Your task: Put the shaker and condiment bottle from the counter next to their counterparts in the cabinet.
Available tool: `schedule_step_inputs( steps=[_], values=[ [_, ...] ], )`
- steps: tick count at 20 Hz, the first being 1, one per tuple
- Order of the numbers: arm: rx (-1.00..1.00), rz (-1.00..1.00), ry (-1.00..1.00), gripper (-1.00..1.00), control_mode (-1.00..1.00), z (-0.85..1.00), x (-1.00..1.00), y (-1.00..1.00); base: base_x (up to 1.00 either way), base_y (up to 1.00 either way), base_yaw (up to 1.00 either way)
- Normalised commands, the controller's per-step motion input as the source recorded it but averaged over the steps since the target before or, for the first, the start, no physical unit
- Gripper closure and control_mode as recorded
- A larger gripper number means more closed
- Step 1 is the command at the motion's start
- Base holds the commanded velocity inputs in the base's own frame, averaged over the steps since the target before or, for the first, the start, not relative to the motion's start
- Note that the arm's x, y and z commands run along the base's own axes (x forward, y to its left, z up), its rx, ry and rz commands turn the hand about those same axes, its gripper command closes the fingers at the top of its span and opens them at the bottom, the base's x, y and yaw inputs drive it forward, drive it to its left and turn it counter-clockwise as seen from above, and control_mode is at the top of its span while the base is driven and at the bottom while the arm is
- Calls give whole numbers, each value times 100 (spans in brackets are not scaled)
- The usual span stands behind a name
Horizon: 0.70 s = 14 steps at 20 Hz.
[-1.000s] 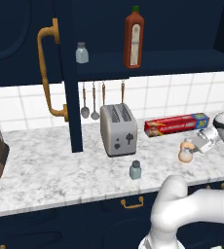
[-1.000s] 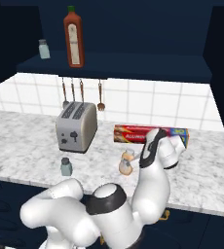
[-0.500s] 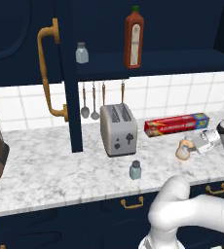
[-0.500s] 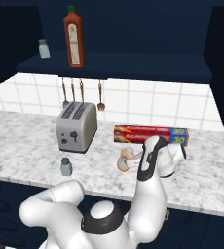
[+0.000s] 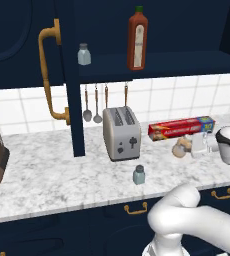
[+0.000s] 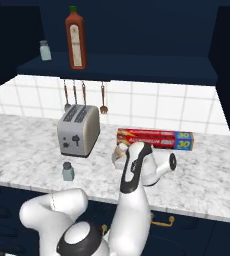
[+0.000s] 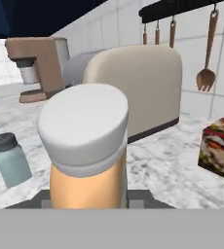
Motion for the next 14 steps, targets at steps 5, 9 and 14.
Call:
schedule_step_inputs(
  steps=[5,9,14],
  values=[
    [-10,-14,-19,100,-100,80,-2,27,0,0,0],
    [-8,-13,-15,100,-100,79,-24,3,0,0,0],
    [-4,-13,-6,100,-100,74,-45,0,0,0,0]
  ],
)
